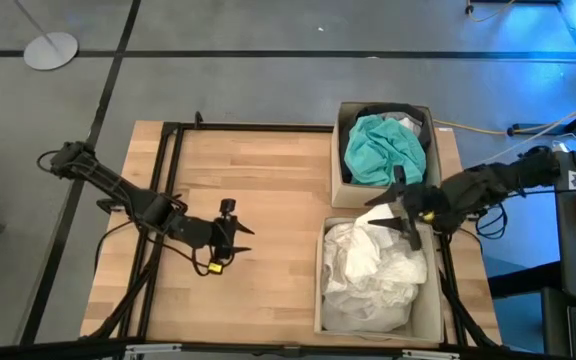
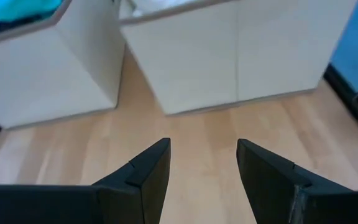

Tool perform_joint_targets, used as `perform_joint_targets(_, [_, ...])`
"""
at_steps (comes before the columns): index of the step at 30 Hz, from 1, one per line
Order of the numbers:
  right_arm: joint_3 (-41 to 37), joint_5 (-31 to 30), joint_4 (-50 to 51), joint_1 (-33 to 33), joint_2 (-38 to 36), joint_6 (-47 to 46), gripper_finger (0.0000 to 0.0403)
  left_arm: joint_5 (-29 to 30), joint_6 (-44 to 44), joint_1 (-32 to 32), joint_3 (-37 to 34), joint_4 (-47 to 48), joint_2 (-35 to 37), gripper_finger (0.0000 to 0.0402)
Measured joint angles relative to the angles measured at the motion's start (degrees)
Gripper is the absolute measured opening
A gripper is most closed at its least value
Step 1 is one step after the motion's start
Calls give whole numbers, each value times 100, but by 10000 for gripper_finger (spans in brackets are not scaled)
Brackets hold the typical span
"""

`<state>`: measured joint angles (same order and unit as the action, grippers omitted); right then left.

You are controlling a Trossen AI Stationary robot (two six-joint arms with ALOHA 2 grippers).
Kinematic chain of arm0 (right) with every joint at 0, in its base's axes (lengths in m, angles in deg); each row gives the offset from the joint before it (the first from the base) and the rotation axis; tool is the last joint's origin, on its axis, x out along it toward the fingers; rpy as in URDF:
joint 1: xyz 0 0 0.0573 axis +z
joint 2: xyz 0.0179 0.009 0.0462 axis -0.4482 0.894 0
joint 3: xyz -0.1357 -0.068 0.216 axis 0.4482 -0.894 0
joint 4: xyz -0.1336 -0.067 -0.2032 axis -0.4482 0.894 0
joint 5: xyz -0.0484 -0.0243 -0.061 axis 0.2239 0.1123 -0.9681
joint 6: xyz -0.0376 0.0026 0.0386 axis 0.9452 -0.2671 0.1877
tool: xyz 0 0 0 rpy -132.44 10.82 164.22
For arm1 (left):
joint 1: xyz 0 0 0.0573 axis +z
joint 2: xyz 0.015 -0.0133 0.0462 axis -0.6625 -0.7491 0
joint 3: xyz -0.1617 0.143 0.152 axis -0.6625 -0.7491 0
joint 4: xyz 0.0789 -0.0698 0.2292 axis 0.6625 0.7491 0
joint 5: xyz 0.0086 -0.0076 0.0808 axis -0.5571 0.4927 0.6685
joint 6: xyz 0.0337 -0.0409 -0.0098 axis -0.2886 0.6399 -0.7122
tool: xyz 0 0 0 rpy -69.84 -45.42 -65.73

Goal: Sort clothes
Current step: Return to Home Position

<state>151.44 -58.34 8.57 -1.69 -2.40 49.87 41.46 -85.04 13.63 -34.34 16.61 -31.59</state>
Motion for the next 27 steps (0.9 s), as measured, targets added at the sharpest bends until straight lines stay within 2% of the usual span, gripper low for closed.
perform_joint_targets(6, [-1950,1188,-2105,-685,-1449,509,193,-1,175,305,-796,-445,600,175])
perform_joint_targets(9, [-2692,1464,-2730,-972,-2073,653,193,-1,183,438,-1261,-799,1042,175])
perform_joint_targets(13, [-3346,1351,-3111,-1135,-2806,630,193,1,344,572,-1777,-1038,1627,175])
perform_joint_targets(16, [-3638,1144,-3117,-1149,-3119,181,193,2,644,626,-2008,-991,1975,175])
perform_joint_targets(20, [-4014,1156,-3241,-1149,-3200,-81,193,3,769,626,-2217,-998,2310,175])
perform_joint_targets(25, [-4396,997,-3737,-1149,-3138,222,190,8,844,628,-2532,-1092,2718,160])
perform_joint_targets(27, [-4460,950,-3655,-1149,-3206,376,173,8,903,628,-2690,-1199,2905,150])
